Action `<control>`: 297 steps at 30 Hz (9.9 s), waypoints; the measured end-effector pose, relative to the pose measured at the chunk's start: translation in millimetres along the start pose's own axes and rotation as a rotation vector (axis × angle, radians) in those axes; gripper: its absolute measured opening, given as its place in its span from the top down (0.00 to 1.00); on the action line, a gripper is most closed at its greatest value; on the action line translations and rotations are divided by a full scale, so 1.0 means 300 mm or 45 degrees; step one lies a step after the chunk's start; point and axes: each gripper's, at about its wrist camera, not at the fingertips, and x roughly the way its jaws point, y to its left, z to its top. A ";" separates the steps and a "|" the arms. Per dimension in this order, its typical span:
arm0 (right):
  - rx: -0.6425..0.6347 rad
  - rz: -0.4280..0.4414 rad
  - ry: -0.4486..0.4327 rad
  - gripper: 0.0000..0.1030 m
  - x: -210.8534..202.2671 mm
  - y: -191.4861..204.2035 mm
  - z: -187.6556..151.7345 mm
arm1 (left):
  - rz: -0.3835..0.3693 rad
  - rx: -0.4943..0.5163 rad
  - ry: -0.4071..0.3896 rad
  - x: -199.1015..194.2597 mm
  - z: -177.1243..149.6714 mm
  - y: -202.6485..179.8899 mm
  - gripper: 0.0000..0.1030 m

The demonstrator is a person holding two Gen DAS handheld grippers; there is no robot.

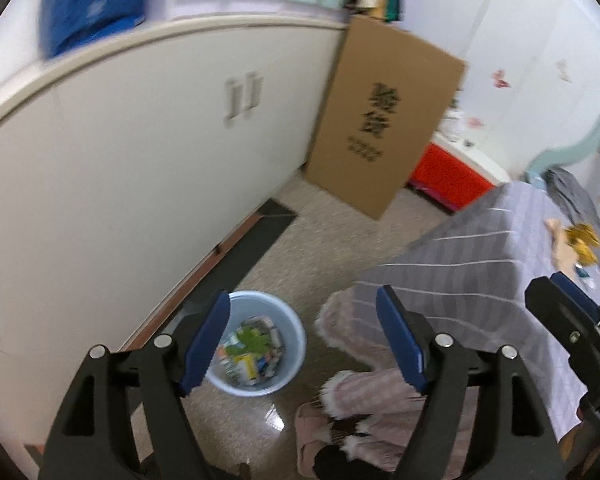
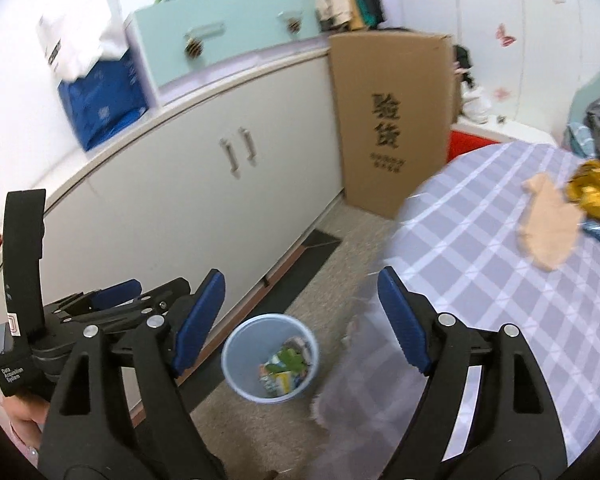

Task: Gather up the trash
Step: 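Move both open tools back up to the trash on the table, then grasp the tan cloth with the left tool while the right tool grasps the blue toothpaste tube, then carry the tan cloth and toothpaste tube down over the wastebasket, then open both tools over the wastebasket to drop cloth and tube, then move both open tools back up to the gold and yellow items, then grasp the gold foil wrapper with the left tool while the right tool grasps the yellow bag, then carry the gold wrapper and yellow bag down over the wastebasket, then open both tools over the wastebasket to drop wrapper and bag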

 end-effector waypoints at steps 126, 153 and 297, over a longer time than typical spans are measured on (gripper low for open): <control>-0.104 0.202 0.508 0.86 0.713 0.330 -0.162 | 0.196 -0.139 0.198 0.394 0.015 0.380 0.22; 0.035 0.036 -0.015 0.44 0.031 -0.181 0.172 | -0.090 0.022 -0.128 -0.006 0.156 -0.173 0.19; 0.412 0.282 0.746 0.43 1.016 0.241 -0.251 | -0.206 -0.678 0.274 0.589 -0.107 0.601 0.96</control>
